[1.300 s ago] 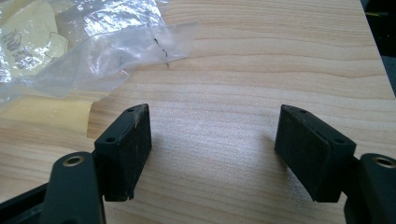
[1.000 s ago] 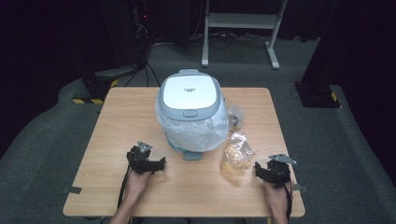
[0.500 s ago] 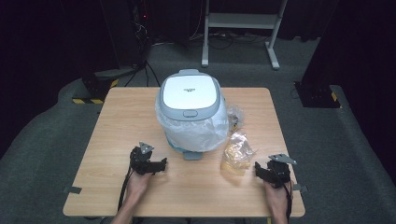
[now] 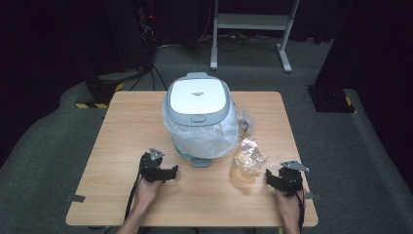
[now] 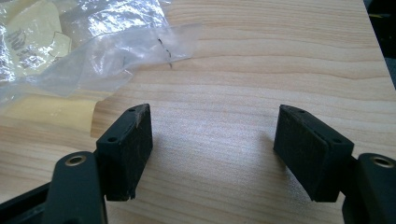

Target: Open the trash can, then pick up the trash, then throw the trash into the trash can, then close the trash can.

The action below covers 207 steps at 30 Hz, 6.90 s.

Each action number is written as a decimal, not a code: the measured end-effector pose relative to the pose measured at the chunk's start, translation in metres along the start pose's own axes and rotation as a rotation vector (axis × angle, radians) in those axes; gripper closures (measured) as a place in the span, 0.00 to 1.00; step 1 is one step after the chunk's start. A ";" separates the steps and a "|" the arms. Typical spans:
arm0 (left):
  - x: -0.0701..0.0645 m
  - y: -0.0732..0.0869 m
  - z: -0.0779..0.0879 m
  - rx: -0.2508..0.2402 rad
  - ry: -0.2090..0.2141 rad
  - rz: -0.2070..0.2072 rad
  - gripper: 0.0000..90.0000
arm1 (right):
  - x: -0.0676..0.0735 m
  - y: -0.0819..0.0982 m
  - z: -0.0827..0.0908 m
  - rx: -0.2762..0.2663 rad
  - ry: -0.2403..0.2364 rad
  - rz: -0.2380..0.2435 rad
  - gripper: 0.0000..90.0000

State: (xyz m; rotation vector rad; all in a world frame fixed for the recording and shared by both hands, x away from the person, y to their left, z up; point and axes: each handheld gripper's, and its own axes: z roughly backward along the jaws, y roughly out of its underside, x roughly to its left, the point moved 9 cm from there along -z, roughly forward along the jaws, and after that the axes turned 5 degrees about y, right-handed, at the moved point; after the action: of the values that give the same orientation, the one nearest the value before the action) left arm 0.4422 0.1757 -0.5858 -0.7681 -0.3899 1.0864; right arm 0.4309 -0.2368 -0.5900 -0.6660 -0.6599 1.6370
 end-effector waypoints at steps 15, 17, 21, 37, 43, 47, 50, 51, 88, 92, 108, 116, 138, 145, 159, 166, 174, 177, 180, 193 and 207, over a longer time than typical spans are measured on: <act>-0.016 -0.010 -0.005 0.002 0.042 -0.015 0.09 | 0.000 0.000 0.000 -0.001 0.000 0.002 0.31; -0.017 -0.011 -0.005 0.002 0.048 -0.014 0.09 | 0.000 0.000 0.000 -0.001 0.000 0.002 0.31; -0.020 -0.014 -0.004 -0.004 0.061 -0.011 0.09 | 0.000 0.000 0.000 -0.001 -0.001 0.003 0.31; -0.034 -0.029 -0.008 -0.031 0.108 -0.009 0.09 | 0.000 0.000 0.000 -0.001 -0.002 0.004 0.31; -0.040 -0.032 -0.011 -0.030 0.133 -0.008 0.09 | 0.000 0.000 0.000 -0.001 -0.002 0.005 0.31; -0.047 -0.036 -0.014 -0.036 0.147 -0.003 0.09 | 0.000 0.000 0.000 -0.001 -0.002 0.005 0.31; -0.050 -0.038 -0.018 -0.034 0.149 -0.012 0.09 | 0.000 0.000 0.000 -0.001 -0.003 0.005 0.31; -0.050 -0.038 -0.018 -0.034 0.149 -0.012 0.09 | 0.000 0.000 0.000 -0.001 -0.003 0.005 0.31; -0.047 -0.043 -0.036 -0.039 0.131 -0.061 0.01 | 0.000 0.000 0.000 -0.003 -0.004 0.010 0.30; -0.045 -0.040 -0.034 0.005 0.140 -0.119 0.00 | 0.001 0.000 0.000 -0.001 -0.005 0.008 0.30; -0.044 -0.040 -0.036 -0.006 0.128 -0.143 0.00 | 0.001 0.000 0.000 -0.002 -0.006 0.010 0.30; -0.045 -0.040 -0.037 -0.003 0.117 -0.148 0.00 | 0.002 0.000 0.000 -0.005 -0.017 0.017 0.33; -0.045 -0.035 -0.043 -0.019 0.113 -0.122 0.01 | 0.034 -0.014 0.043 -0.163 -0.200 0.009 0.27; -0.046 -0.036 -0.043 -0.049 0.103 -0.106 0.01 | 0.045 -0.022 0.047 -0.177 -0.234 0.037 0.23; -0.047 -0.036 -0.043 -0.051 0.091 -0.111 0.01 | 0.081 -0.043 0.046 -0.172 -0.302 0.109 0.19; -0.046 -0.036 -0.042 -0.055 0.082 -0.120 0.01 | 0.091 -0.047 0.032 -0.131 -0.306 0.128 0.15; -0.047 -0.036 -0.042 -0.059 0.077 -0.122 0.01 | 0.092 -0.044 0.015 -0.080 -0.274 0.151 0.15; -0.047 -0.036 -0.042 -0.057 0.076 -0.124 0.01 | 0.092 -0.043 0.010 -0.062 -0.263 0.159 0.15; -0.047 -0.036 -0.042 -0.058 0.075 -0.124 0.01 | 0.093 -0.041 0.001 -0.033 -0.248 0.167 0.16; -0.047 -0.036 -0.042 -0.058 0.074 -0.125 0.01 | 0.097 -0.027 -0.019 0.021 -0.242 0.210 0.25; -0.047 -0.036 -0.042 -0.058 0.074 -0.123 0.01 | 0.102 -0.026 -0.012 0.000 -0.267 0.235 0.72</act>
State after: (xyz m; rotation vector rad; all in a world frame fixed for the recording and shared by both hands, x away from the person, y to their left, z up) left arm 0.4708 0.1090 -0.5846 -0.8231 -0.4021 0.9322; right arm 0.4424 -0.1319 -0.5857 -0.5440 -0.7961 1.9654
